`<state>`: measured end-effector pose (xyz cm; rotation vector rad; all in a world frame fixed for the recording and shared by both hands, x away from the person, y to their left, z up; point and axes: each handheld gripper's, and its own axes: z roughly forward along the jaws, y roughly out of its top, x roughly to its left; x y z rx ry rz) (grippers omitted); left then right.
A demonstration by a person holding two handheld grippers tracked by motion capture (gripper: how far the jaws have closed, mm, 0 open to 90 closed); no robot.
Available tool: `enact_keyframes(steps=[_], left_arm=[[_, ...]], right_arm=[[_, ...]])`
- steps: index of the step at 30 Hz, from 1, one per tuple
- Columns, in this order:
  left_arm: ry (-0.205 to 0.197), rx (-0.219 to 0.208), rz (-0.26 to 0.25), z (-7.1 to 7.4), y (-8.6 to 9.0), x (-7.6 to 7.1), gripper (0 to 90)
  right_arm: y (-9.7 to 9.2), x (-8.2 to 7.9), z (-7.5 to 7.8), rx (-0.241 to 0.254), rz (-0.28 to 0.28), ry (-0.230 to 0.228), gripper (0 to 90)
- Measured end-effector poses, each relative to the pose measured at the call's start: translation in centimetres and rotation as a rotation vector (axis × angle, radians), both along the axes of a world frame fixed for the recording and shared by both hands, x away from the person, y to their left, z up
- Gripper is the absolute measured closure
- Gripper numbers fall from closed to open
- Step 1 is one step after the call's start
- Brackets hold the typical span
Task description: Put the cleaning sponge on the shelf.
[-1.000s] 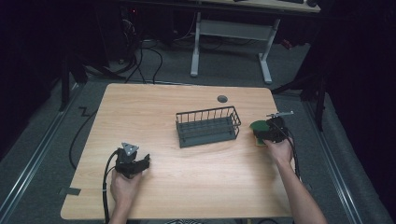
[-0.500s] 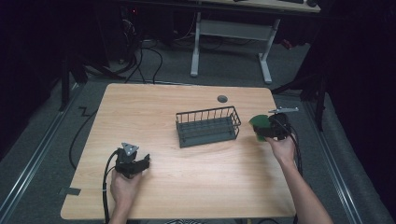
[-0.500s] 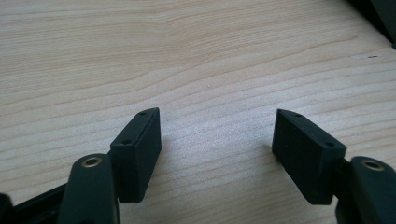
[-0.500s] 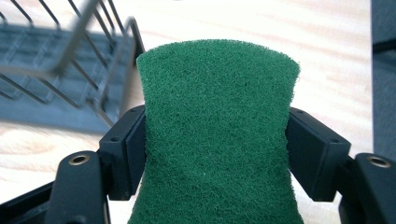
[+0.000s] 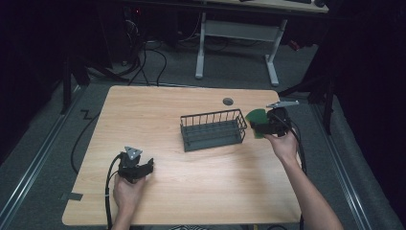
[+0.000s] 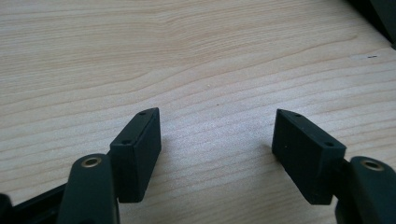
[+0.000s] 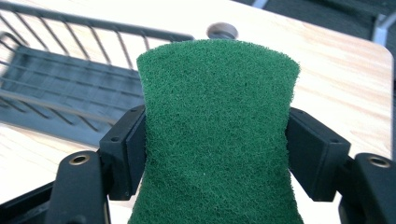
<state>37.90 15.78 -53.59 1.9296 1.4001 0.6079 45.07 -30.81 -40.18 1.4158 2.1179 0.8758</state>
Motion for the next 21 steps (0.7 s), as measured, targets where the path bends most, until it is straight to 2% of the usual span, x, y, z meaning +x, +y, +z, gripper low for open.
enact_keyframes(steps=[9, 14, 21], left_arm=[[-0.002, -0.002, 0.001, 0.0, 0.0, 0.0, 33.3], [-0.002, -0.002, 0.001, 0.0, 0.0, 0.0, 33.3], [-0.002, -0.002, 0.001, 0.0, 0.0, 0.0, 33.3]], right_arm=[[3.5, 1.4, 1.7, 0.021, 0.073, -0.001, 29.5], [5.4, 2.6, 1.8, 0.031, 0.087, 0.003, 29.5], [7.7, 4.6, 1.1, 0.005, 0.080, 0.019, 29.5]])
